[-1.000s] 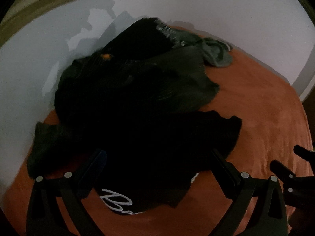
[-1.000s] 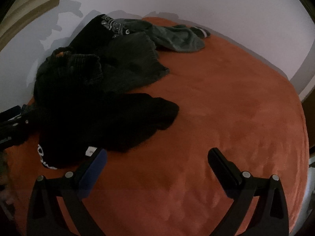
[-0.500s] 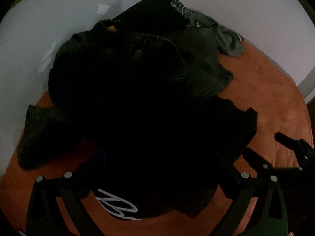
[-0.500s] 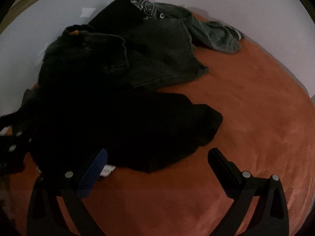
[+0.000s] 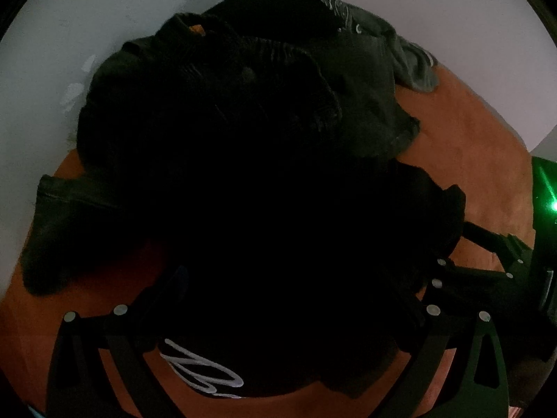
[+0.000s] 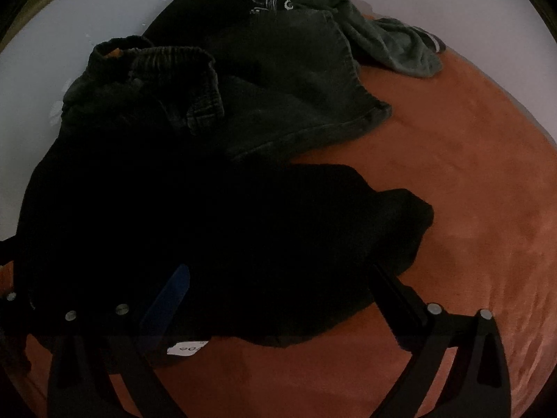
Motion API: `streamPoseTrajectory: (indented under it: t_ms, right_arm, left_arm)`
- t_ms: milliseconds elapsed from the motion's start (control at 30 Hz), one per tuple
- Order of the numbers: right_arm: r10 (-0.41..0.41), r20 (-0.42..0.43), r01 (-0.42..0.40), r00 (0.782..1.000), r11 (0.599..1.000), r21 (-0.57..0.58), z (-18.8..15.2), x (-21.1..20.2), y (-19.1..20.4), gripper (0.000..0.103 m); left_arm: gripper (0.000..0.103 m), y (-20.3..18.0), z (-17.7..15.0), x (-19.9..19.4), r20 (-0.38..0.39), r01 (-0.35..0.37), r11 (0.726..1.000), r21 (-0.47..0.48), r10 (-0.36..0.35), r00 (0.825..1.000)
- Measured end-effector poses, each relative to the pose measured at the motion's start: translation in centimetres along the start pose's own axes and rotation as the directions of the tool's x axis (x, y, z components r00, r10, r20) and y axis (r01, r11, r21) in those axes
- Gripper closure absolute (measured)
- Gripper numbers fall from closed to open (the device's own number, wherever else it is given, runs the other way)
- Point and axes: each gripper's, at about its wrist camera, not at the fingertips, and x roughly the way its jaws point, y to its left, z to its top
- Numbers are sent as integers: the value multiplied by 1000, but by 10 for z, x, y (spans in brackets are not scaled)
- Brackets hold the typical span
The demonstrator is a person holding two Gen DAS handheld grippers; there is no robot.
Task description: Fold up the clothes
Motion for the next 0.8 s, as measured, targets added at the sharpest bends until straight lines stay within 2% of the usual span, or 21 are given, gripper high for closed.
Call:
streamPoseTrajectory:
  t_ms: [33, 67, 100, 133, 167, 200, 233, 267, 333, 467, 533, 667, 800]
  right_arm:
    - [7, -2, -7, 1000, 1000, -3, 0, 2, 1, 34]
    - [17, -6, -17, 1000, 1000, -8, -1, 3, 2, 46]
    - [30, -11, -30, 999, 999, -13, -2, 4, 3, 68]
    - [41, -16, -42, 999, 999, -21, -3, 4, 4, 85]
    - [42, -16, -43, 999, 999, -30, -4, 5, 6, 90]
    - [34, -6, -34, 999, 999, -43, -5, 3, 8, 96]
    - [23, 9, -23, 1000, 998, -57, -6, 0, 9, 97]
    - [14, 27, -12, 1000, 998, -67, -7, -3, 11, 97]
    - [0, 66, 5, 998, 997, -78, -9, -12, 10, 98]
    - [-8, 109, 14, 994, 998, -55, -11, -31, -1, 99]
    - [-16, 124, 21, 992, 999, -37, -11, -43, -10, 99]
    - [-66, 178, 68, 982, 998, -7, -7, -72, -33, 99]
    - [-140, 223, 135, 965, 990, 37, 1, -106, -66, 99]
  left_arm:
    - [1, 1, 0, 2, -3, 6, 1000, -2, -6, 1000]
    - [2, 1, -1, 2, -7, 15, 1000, -8, -15, 1000]
    - [8, 2, -1, 2, -7, 26, 1000, -14, -27, 1000]
    - [20, 3, -1, 1, -7, 38, 999, -20, -38, 999]
    - [29, 4, -2, 0, -7, 49, 998, -26, -50, 999]
    - [47, 5, -2, -1, -7, 61, 998, -32, -61, 998]
    - [60, 6, -2, -1, -7, 72, 997, -38, -73, 997]
    - [65, 6, -3, -2, -7, 84, 996, -44, -84, 996]
    - [87, 4, -3, -8, 4, 82, 996, -40, -82, 997]
    - [92, -5, -3, -24, 38, 58, 998, -18, -57, 998]
    - [93, -10, -2, -35, 59, 82, 996, -17, -81, 995]
    - [94, -31, 0, -65, 121, 136, 991, 4, -136, 983]
    - [94, -59, 0, -105, 209, 147, 987, 60, -156, 965]
